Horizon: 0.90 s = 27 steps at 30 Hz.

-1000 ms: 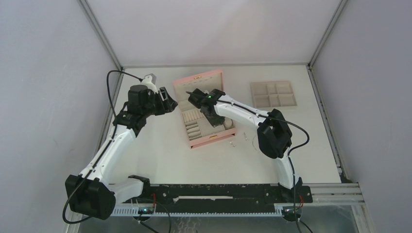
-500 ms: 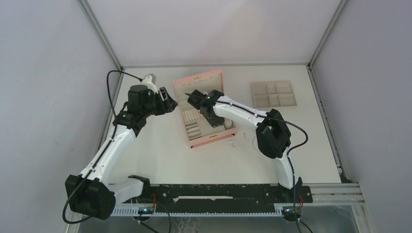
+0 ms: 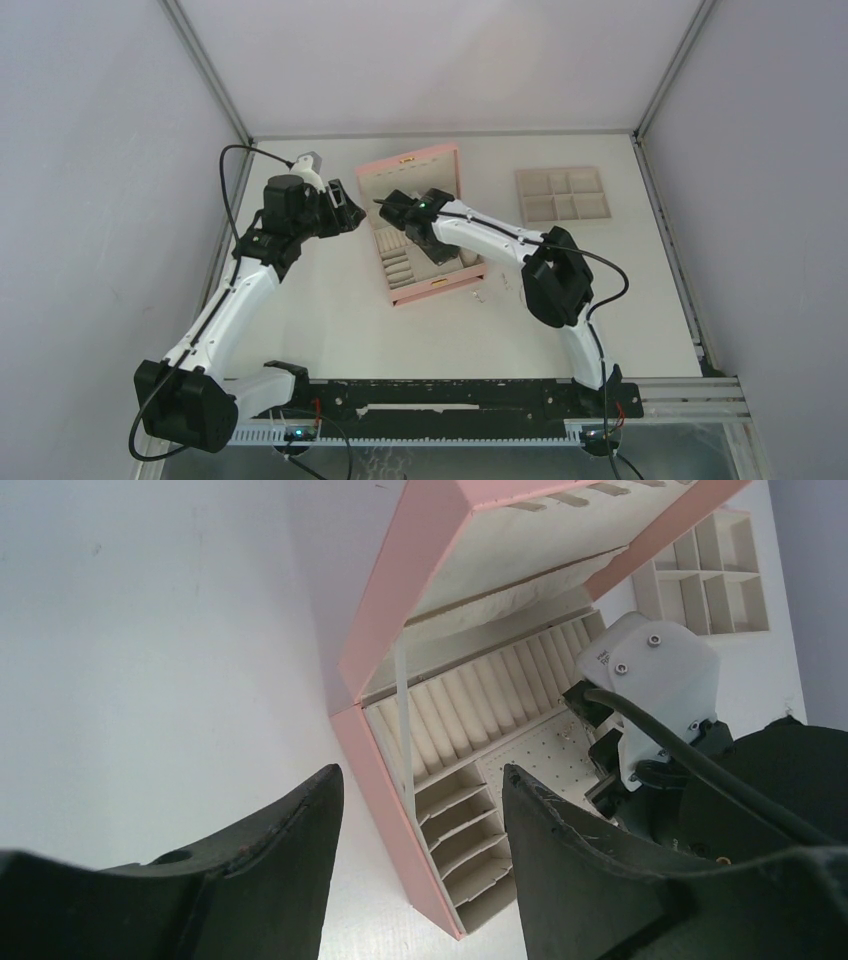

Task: Organize the mixed jewelry
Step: Place the jewelry in the jewelry box.

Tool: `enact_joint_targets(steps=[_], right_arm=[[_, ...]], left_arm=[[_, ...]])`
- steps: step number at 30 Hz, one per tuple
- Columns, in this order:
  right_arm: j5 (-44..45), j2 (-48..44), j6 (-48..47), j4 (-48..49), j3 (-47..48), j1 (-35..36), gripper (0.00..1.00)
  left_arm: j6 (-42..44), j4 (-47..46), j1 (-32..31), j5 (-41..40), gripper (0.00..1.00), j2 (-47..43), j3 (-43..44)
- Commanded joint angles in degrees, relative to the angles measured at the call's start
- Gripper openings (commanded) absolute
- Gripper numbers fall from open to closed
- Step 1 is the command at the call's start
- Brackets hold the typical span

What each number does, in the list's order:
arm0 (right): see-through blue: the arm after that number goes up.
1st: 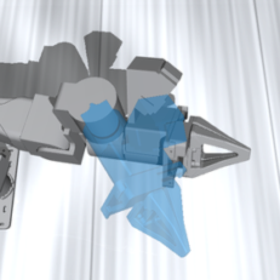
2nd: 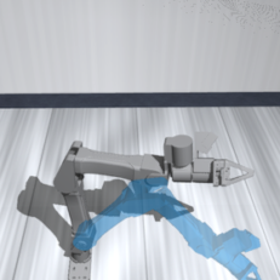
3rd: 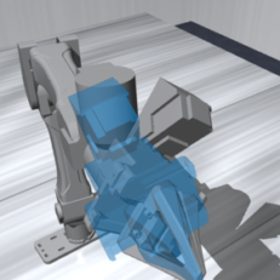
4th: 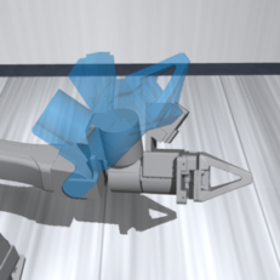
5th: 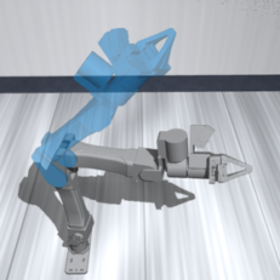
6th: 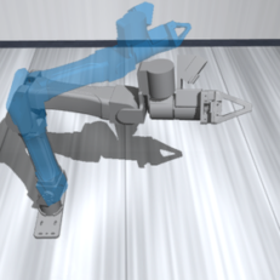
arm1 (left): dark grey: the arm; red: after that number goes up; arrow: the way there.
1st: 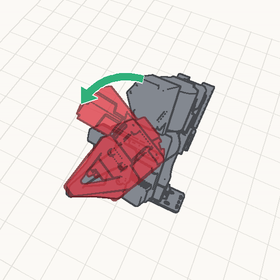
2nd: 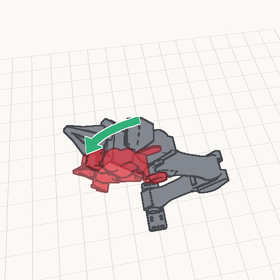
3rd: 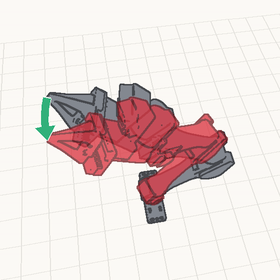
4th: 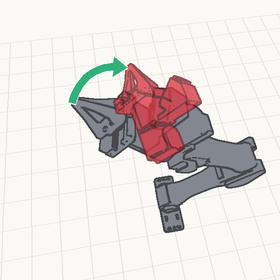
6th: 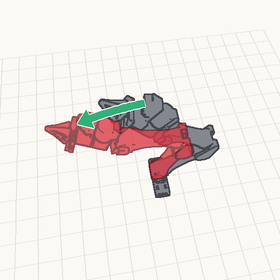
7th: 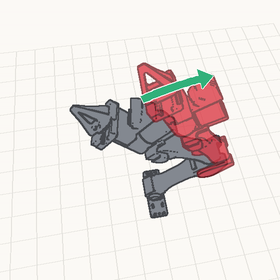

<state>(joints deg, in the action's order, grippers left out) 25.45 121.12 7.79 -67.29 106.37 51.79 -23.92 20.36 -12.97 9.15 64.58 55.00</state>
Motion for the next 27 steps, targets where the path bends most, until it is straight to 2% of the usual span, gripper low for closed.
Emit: enact_joint_targets(steps=[1, 27], right_arm=[[0.3, 0.7, -1.2, 1.1, 2.4, 1.8, 0.0], [5.3, 1.6, -5.2, 2.4, 1.6, 5.8, 0.0]], left_arm=[[1.3, -0.8, 0.4, -0.2, 0.64, -1.0, 3.0], [2.0, -0.1, 0.8, 0.7, 0.65, -1.2, 3.1]])
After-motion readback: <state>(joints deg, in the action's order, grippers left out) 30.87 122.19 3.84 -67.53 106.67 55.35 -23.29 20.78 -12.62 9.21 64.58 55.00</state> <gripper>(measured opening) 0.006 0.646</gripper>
